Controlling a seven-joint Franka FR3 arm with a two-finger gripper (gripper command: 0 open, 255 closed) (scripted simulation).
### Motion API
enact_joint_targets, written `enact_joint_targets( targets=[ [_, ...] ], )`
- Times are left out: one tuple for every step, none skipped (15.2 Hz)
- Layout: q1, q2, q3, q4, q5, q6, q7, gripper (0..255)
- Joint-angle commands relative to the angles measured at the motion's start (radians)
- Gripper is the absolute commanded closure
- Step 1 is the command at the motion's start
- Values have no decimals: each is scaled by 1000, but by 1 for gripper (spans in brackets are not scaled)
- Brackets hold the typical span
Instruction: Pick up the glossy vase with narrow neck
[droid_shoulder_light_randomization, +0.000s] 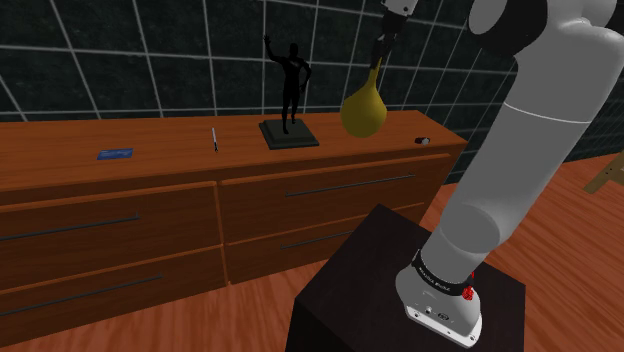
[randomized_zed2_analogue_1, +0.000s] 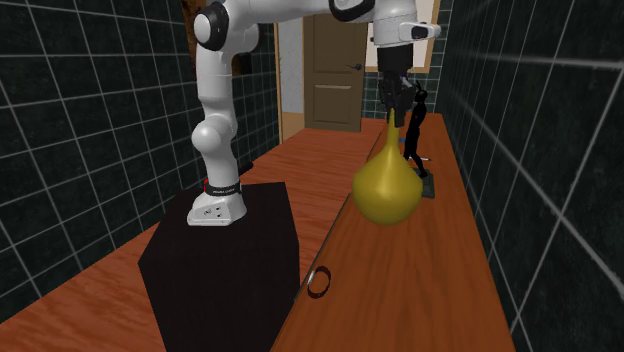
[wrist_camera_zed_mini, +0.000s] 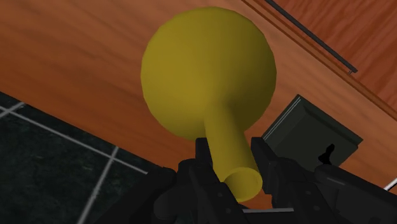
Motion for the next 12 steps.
enact_joint_targets(
  targets=[
    [-1, 2, -1, 32, 1, -29, 3, 255],
    [-3, 6, -1, 50, 3, -43, 3, 255],
    [-5, 10, -2, 68, 5, -58, 3, 255],
    [-7, 15, -3, 87, 8, -73, 2, 255],
    [-9, 19, -4, 106, 11, -89, 2, 255],
    [-11, 25, -5, 126, 14, -104, 2, 255],
    [-14, 31, -6, 146, 17, -120, 1, 255],
    [-17, 37, -7, 167, 21, -136, 1, 255],
    [-20, 43, -8, 189, 25, -152, 0, 255],
    [-23, 50, -9, 211, 29, -168, -1, 255],
    [-24, 51, -9, 215, 30, -171, -1, 255],
    [-24, 51, -9, 214, 30, -171, -1, 255]
  ],
)
